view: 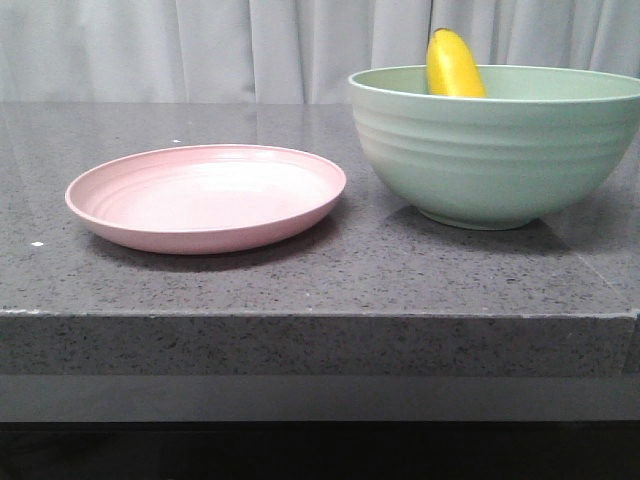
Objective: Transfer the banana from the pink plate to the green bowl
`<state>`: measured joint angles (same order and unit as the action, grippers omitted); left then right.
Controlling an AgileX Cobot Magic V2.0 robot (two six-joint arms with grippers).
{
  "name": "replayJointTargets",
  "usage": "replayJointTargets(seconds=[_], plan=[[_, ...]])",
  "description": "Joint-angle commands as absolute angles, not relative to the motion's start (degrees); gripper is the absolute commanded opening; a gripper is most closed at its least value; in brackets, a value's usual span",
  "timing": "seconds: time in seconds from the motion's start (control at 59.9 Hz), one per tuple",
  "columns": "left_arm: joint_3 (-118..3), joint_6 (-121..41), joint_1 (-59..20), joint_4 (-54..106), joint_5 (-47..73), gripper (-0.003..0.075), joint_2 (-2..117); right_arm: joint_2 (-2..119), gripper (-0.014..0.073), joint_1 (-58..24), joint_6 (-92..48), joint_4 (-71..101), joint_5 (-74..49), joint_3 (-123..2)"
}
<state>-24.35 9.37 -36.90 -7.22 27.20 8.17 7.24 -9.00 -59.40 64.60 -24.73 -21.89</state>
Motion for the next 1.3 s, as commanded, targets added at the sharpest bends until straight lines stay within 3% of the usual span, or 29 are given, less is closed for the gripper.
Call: replayJointTargets(seconds=[0.0,0.184,0.467,0.734,1.285], plan=[[-25.8,4.1,-37.0,-1.2,22.8,-0.002,8.8,8.0,-0.0062,-8.8,-60.1,66.7,-22.7,-23.3],[-24.2,4.0,-34.2,-1.4,22.8,-0.002,6.7,8.0,-0.0062,-8.8,-60.1,66.7,-22.7,-23.3],[-12.5,4.0,-13.9,0.8,17.4,-0.002,-1.2,8.0,-0.0062,-8.8,-60.1,66.7,-22.8,-23.3],[-0.7,4.0,-1.6,2.4,5.7,-0.002,-1.5,8.0,-0.0062,-8.8,-60.1,66.7,-22.9,-23.3],[0.6,4.1,0.7,3.9,4.8,-0.002,-1.5,8.0,-0.0062,-8.8,-60.1,66.8,-22.9,-23.3]])
